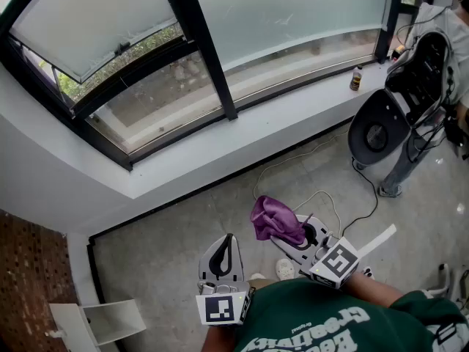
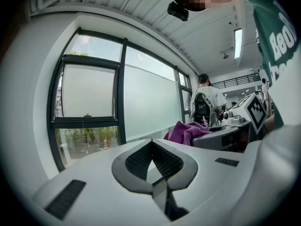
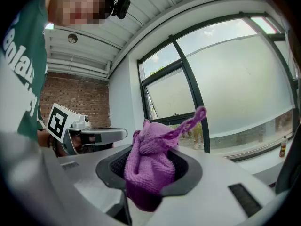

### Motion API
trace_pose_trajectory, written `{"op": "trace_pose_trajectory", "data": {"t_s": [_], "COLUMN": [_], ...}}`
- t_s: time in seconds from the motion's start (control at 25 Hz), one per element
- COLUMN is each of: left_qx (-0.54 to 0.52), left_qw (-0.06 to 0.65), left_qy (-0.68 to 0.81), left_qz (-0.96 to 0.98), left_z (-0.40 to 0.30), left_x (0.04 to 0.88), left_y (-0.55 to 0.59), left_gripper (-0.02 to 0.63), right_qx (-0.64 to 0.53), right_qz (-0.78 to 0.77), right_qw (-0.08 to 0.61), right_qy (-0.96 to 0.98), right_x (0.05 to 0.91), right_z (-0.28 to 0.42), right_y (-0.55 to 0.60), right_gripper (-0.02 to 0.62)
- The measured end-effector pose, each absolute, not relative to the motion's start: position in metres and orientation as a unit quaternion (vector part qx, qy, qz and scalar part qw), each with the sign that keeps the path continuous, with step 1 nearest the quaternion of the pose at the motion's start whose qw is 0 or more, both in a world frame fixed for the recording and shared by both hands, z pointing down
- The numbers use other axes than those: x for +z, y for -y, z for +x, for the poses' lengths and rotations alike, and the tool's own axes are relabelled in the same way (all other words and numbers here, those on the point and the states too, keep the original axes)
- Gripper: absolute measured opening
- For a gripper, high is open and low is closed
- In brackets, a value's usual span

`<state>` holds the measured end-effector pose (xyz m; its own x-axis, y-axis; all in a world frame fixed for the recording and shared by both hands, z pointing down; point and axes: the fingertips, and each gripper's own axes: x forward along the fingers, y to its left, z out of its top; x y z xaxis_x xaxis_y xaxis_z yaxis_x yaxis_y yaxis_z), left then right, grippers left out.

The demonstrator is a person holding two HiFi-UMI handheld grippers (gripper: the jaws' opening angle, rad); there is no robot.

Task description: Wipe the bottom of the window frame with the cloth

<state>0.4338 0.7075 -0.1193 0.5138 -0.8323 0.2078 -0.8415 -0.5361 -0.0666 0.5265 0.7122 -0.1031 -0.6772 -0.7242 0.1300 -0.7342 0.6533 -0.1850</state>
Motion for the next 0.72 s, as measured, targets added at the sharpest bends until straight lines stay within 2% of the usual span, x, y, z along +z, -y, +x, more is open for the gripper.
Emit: {"op": "trace_pose_trajectory", "data": {"t_s": [0.72], "left_qx": [0.109], "left_qw": [0.021], "left_qy": [0.496], "left_qz": [0.861], "left_z": [0.423], "left_x": [-0.118], "left_y": [-0.712], "left_gripper": [0.003], "right_qx": [0.116], "right_qz": [0.376], "right_qw": [0.000], "right_qy": [0.919], "right_x": [-0.095], "right_z": [0.518], "right_y": [-0.717], "right_gripper": [0.152]}}
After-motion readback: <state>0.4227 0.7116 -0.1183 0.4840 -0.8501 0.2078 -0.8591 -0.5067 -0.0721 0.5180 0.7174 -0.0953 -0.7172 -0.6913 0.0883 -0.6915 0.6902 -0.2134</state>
